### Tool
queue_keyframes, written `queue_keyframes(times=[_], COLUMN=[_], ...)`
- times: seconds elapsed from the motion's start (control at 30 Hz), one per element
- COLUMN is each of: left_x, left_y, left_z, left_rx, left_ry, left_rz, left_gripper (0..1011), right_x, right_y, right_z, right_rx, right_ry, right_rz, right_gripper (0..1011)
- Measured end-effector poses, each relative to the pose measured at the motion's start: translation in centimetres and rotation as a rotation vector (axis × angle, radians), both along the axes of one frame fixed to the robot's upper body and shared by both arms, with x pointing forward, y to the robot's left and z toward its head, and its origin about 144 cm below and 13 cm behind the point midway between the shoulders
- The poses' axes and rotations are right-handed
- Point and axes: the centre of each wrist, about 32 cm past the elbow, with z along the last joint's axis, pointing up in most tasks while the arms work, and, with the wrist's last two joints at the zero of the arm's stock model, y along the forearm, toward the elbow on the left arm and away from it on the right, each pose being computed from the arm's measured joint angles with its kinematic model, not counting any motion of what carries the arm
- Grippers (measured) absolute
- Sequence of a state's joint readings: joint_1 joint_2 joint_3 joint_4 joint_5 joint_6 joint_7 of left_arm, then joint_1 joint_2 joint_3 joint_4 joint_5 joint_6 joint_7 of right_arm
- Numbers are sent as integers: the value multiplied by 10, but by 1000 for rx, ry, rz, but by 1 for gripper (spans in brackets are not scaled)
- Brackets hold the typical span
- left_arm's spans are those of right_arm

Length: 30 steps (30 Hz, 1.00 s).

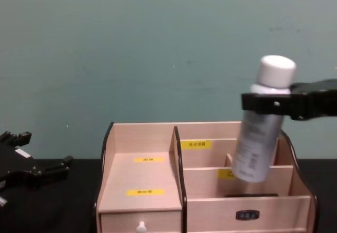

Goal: Pick up the facial cleanser and watermelon frost from the table and place them into the tiered storage box.

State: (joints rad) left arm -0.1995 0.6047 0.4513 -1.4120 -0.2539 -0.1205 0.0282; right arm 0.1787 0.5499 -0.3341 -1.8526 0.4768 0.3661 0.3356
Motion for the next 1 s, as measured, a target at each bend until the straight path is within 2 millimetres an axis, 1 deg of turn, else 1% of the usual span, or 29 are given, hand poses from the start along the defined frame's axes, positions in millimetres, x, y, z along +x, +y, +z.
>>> queue_keyframes(times=[0.03, 0.07, 0.17, 0.43, 0.8, 1.0], left_x=[0, 0, 0, 0, 0, 0], left_y=[0, 0, 0, 0, 0, 0], left_z=[0, 0, 0, 0, 0, 0], left_rx=[0, 0, 0, 0, 0, 0], left_ry=[0, 0, 0, 0, 0, 0], left_rz=[0, 0, 0, 0, 0, 0], left_gripper=[1001, 1001, 1001, 1001, 1001, 1001], right_x=[5, 5, 15, 35, 53, 61], right_y=[3, 3, 10, 23, 37, 40], right_z=[0, 0, 1, -3, -7, -10], right_rx=[2, 2, 7, -2, -15, -21], right_ry=[-4, -4, -16, -33, -43, -43], right_rz=[1, 1, 5, -4, -9, -14], right_gripper=[593, 593, 593, 593, 593, 593])
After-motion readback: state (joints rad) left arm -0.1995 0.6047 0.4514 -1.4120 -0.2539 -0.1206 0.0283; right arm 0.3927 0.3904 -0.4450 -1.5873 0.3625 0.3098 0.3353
